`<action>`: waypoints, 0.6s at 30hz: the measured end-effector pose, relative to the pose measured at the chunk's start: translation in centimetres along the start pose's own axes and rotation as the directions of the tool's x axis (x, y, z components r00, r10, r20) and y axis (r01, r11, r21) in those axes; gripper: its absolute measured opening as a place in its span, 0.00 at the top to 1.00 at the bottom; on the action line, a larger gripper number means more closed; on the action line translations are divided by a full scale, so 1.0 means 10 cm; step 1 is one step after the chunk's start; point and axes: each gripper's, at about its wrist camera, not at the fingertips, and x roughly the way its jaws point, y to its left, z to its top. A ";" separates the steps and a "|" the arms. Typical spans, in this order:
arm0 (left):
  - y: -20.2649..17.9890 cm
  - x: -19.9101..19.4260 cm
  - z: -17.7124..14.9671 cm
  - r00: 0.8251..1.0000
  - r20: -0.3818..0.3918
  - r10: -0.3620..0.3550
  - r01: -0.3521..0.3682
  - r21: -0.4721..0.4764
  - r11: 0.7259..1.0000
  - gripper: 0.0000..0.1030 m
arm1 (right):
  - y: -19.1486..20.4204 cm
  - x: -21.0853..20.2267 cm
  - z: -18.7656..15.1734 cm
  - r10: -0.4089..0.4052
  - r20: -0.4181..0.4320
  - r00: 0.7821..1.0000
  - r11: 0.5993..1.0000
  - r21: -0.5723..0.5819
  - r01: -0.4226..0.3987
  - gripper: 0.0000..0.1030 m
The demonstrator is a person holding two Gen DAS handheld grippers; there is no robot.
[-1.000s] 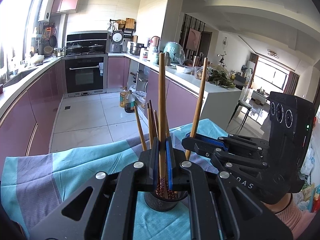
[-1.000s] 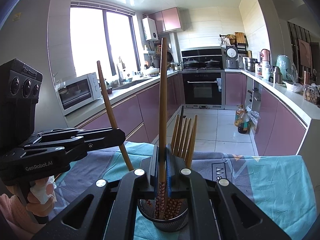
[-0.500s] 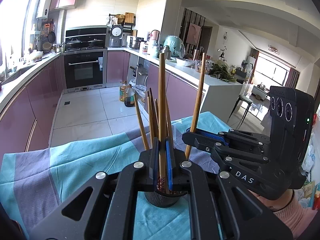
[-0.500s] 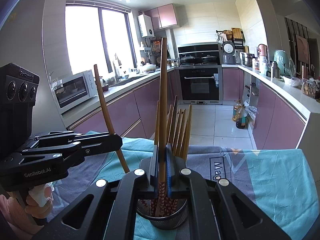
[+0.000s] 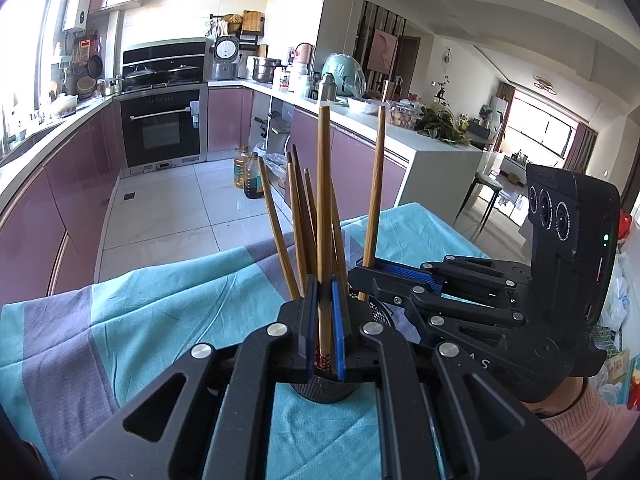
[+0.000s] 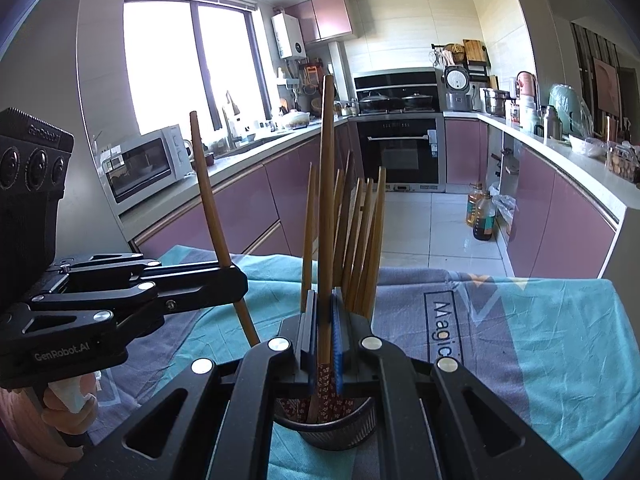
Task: Organize utensils
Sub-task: 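Lower the chopstick into the mesh cup with the right tool while the left tool lowers its chopstick in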
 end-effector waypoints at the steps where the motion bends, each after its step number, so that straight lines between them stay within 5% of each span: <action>1: 0.01 0.01 0.01 1.000 -0.002 -0.001 0.001 0.001 1.000 0.93 | -0.01 0.00 -0.01 0.000 -0.002 1.000 1.000 0.001 0.000 0.94; 18: 0.32 0.42 0.20 0.997 -0.077 0.016 -0.021 -0.060 0.998 0.92 | -0.10 0.11 -0.05 0.004 -0.029 1.000 0.999 0.034 -0.003 0.94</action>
